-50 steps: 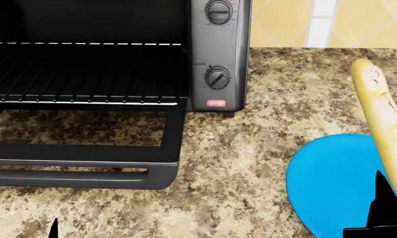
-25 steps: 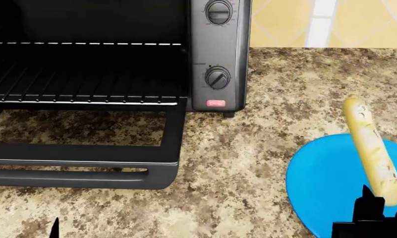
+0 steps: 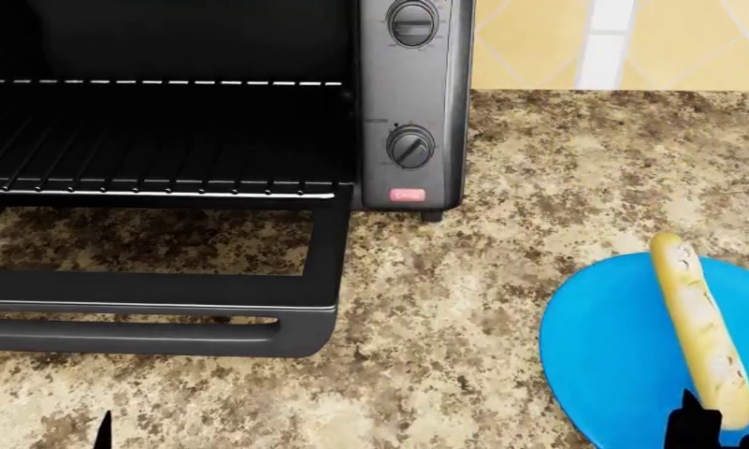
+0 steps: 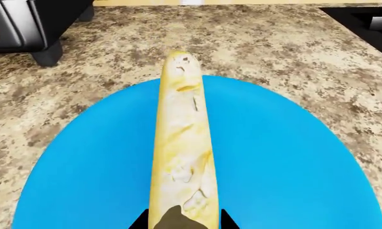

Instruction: Pick the baguette from the rack and place it on the plate on the counter.

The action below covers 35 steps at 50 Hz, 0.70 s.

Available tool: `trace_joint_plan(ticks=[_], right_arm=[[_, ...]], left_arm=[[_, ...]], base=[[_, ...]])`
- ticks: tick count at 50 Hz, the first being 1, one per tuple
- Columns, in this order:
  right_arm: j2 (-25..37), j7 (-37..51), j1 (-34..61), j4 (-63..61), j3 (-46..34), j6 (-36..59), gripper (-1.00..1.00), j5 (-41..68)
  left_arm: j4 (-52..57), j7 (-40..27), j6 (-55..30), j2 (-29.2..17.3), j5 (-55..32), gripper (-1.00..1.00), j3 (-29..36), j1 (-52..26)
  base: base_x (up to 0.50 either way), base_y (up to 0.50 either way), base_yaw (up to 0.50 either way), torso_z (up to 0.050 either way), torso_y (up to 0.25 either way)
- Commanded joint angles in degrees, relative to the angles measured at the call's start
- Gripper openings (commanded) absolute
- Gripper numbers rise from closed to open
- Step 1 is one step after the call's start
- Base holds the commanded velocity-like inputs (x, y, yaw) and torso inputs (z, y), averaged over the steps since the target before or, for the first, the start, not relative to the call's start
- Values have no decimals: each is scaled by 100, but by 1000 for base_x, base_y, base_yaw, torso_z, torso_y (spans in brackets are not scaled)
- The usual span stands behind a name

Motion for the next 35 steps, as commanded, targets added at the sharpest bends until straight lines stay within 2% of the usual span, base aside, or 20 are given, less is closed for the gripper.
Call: trace_joint_plan(ticks=[1,6,7,23,35], right_arm=[[1,-106,-280,-16,159,-149,-100,-128],[4,-69,-152,-10,59,-53,-100,-123],[23,-36,-146,-46,70,-32,100,-111],[143,256,-189,-689,172,-6,100,-66],[538,1080,-779,-2409,1154,81,100,618]], left_arm=[[-16,-14,-13,-9,-7,100,37,-17],[-4,-24,-7,-16,-24,100,24,2],[5,-26,-15,-16,-29,100,24,-2],[-47,-41,0,-31,-38,100,64,-10],[-25,-70,-16,-51,-52,100,65,-1]], base=[[0,0,0,0,0],[0,0,0,0,0],[0,0,0,0,0],[0,0,0,0,0],[0,0,0,0,0]])
